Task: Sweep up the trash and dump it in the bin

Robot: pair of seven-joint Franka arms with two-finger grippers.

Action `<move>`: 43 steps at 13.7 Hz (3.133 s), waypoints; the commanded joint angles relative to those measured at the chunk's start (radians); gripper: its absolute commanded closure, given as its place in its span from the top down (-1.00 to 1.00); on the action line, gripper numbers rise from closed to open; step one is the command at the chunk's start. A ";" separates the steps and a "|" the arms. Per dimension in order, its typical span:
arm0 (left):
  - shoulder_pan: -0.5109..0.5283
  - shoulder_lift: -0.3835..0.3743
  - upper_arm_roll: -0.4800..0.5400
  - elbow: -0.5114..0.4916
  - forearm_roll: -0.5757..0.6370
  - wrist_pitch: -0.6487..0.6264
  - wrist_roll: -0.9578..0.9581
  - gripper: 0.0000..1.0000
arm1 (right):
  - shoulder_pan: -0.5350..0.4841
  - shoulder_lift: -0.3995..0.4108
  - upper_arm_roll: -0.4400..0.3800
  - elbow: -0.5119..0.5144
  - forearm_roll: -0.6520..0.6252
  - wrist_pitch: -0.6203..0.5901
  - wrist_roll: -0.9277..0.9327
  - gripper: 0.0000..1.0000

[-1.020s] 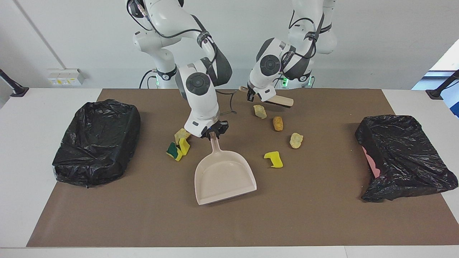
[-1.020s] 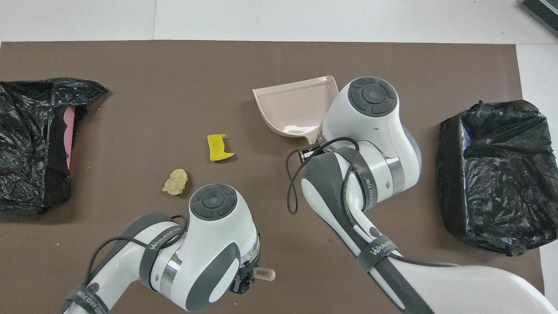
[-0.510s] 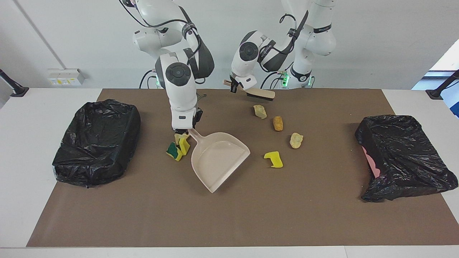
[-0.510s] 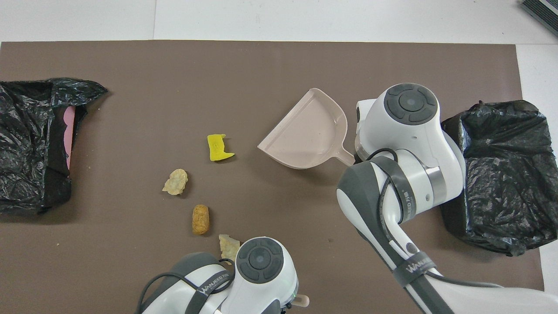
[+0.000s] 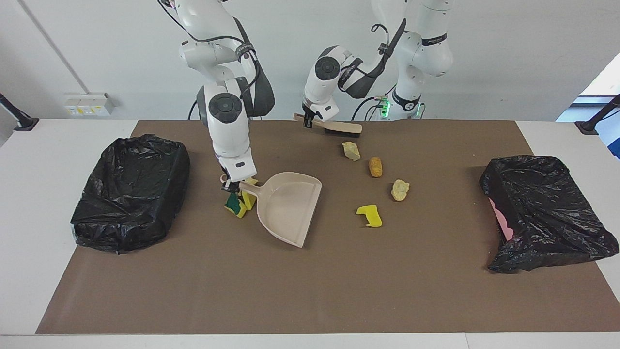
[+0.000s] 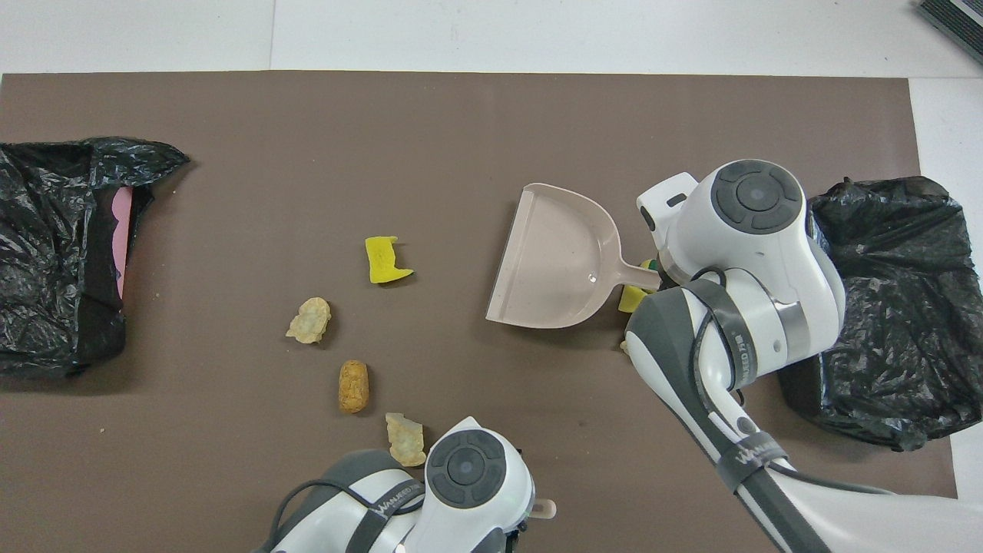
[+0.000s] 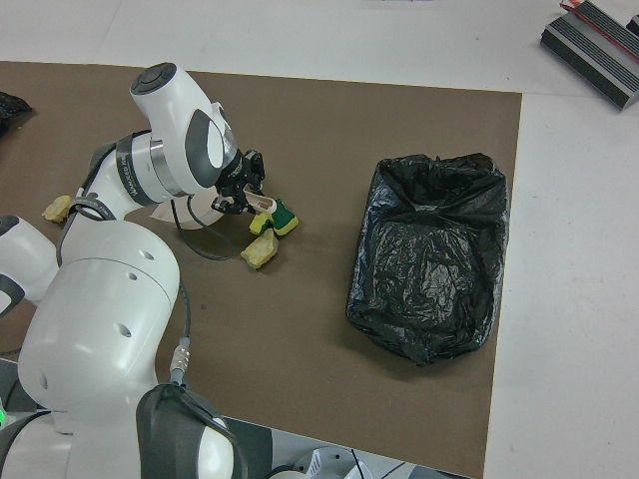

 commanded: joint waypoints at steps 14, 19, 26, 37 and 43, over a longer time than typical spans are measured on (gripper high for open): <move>0.320 0.149 -0.002 0.328 0.183 -0.219 0.201 -1.00 | 0.117 -0.014 0.017 -0.040 -0.072 0.052 0.060 -1.00; 0.325 0.087 0.006 0.308 0.183 -0.470 0.416 -1.00 | 0.151 -0.012 0.017 -0.064 -0.059 0.090 0.150 -1.00; 0.443 -0.002 0.008 0.141 0.313 -0.528 0.848 -1.00 | 0.192 0.028 0.017 -0.063 -0.061 0.142 0.147 -1.00; 0.353 -0.015 0.000 0.072 0.335 -0.207 1.240 -1.00 | 0.240 0.040 0.017 -0.054 -0.056 0.148 0.258 -1.00; 0.262 0.006 -0.005 0.129 0.169 -0.153 1.441 -1.00 | 0.240 0.040 0.017 -0.055 -0.055 0.147 0.264 -1.00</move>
